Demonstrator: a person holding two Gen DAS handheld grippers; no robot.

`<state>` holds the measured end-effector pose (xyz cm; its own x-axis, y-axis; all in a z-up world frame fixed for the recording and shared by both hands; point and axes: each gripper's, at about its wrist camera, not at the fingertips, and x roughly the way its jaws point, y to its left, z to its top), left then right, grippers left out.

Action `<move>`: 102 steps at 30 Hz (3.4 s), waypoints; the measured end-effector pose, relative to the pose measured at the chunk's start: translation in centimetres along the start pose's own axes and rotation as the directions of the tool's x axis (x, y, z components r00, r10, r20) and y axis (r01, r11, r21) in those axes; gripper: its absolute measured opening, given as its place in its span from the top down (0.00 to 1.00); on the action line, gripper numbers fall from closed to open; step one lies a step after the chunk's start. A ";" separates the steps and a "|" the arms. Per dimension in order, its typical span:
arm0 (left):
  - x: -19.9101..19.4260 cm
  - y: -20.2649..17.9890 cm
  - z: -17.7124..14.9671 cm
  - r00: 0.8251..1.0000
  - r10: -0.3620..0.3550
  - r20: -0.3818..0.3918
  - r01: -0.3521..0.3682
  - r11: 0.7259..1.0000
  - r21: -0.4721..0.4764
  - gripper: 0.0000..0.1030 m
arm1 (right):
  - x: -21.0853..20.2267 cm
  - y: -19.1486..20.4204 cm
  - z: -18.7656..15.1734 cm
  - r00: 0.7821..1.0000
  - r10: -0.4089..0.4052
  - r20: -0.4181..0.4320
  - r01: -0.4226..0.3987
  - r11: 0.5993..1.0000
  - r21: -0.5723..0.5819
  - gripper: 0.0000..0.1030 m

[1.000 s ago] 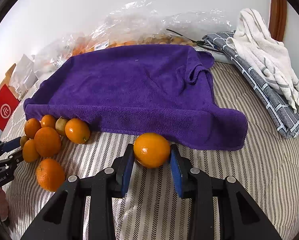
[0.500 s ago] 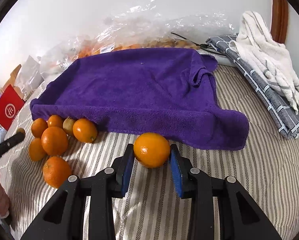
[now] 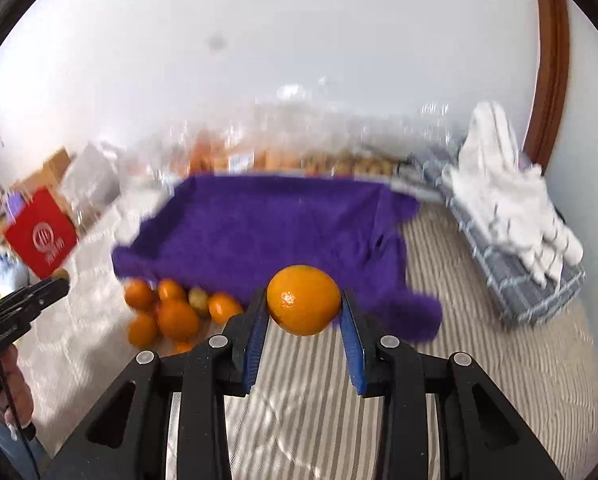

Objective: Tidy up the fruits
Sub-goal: 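Lift both held fruits and carry them over the purple towel, then open the right gripper to drop the orange while the left releases its small fruit onto the towel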

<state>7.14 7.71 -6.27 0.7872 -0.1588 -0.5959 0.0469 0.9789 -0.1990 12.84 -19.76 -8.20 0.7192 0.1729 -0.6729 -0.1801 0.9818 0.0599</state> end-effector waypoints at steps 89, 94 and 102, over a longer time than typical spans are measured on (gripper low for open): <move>15.6 2.0 4.1 0.997 0.074 0.005 -0.072 0.977 -0.200 0.55 | 13.7 -1.1 3.1 0.997 0.004 -0.073 0.006 0.991 0.136 0.36; 14.3 3.2 3.9 0.996 0.076 0.049 -0.061 0.964 -0.258 0.55 | 12.2 -0.5 3.8 0.999 0.005 -0.041 -0.001 0.994 0.109 0.40; 11.2 3.3 1.1 0.990 0.133 0.040 -0.122 0.971 -0.207 0.53 | 9.1 2.2 4.1 0.998 0.059 -0.020 -0.058 0.997 0.041 0.51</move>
<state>16.79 9.28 -12.74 0.8102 -0.0219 -0.5857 -0.1779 0.9430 -0.2812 21.75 -15.75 -11.19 0.6936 0.2289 -0.6830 -0.1938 0.9725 0.1291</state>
